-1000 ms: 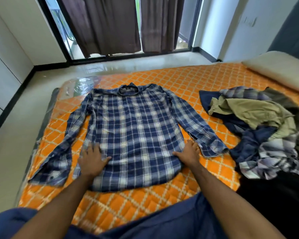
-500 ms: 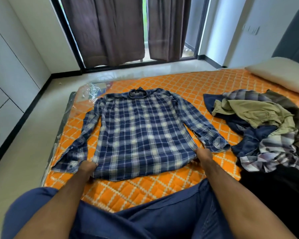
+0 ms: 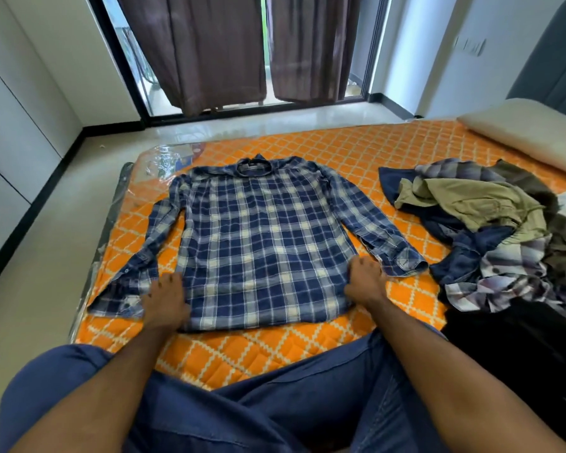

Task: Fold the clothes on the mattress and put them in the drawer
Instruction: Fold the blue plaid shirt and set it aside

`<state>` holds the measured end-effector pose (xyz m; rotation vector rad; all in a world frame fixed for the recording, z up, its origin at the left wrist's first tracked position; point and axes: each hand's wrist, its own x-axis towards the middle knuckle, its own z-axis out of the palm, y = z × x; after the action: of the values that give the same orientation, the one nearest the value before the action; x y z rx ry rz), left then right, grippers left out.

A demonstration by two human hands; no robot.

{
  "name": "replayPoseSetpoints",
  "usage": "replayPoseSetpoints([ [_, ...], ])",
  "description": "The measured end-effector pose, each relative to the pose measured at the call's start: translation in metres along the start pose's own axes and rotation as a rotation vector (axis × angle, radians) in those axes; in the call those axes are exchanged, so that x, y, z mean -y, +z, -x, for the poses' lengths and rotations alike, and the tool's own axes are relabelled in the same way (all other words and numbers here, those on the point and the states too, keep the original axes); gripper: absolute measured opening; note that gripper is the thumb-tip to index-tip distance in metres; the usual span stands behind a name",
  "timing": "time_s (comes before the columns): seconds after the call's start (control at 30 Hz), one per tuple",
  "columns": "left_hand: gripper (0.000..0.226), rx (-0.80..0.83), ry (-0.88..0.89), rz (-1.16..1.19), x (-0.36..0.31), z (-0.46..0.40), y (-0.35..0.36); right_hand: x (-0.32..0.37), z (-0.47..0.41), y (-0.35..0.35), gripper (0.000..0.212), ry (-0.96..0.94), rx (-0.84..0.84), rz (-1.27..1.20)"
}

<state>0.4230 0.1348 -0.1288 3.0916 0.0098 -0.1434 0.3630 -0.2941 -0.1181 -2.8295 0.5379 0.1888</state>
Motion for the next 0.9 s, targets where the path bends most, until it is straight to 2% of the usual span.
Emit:
replayPoseSetpoints([
  [0.1, 0.021, 0.122, 0.401, 0.008, -0.015, -0.001, 0.001, 0.021, -0.001, 0.004, 0.024, -0.294, 0.175, 0.050],
  [0.17, 0.013, 0.289, 0.463, 0.091, -0.024, -0.001, 0.002, 0.031, 0.001, 0.008, 0.019, -0.399, 0.303, 0.078],
  [0.23, 0.012, 0.368, 0.406, 0.137, -0.029, -0.006, -0.003, 0.038, 0.004, 0.010, 0.025, -0.419, 0.403, 0.065],
  [0.33, 0.024, 0.436, 0.409, 0.122, -0.027, -0.021, -0.010, 0.049, 0.005, 0.010, 0.023, -0.456, 0.406, 0.082],
  [0.43, 0.021, 0.330, 0.407, 0.122, -0.021, -0.030, -0.010, 0.065, 0.005, 0.018, 0.020, -0.519, 0.353, 0.065],
  [0.53, 0.017, 0.181, 0.287, 0.193, -0.009, -0.045, -0.009, 0.097, 0.005, 0.025, 0.023, -0.540, 0.307, -0.124],
  [0.6, 0.035, 0.141, 0.175, 0.278, 0.003, -0.063, -0.005, 0.127, 0.003, 0.030, 0.023, -0.580, 0.305, -0.220],
  [0.67, 0.048, 0.115, 0.068, 0.408, 0.013, -0.078, -0.001, 0.163, -0.002, 0.042, 0.025, -0.630, 0.343, -0.265],
  [0.73, 0.038, 0.089, 0.010, 0.529, 0.008, -0.083, -0.011, 0.195, -0.004, 0.055, 0.025, -0.689, 0.369, -0.255],
  [0.9, 0.046, 0.127, -0.004, 0.741, 0.004, -0.130, -0.028, 0.269, -0.012, 0.082, 0.044, -0.785, 0.354, -0.276],
])
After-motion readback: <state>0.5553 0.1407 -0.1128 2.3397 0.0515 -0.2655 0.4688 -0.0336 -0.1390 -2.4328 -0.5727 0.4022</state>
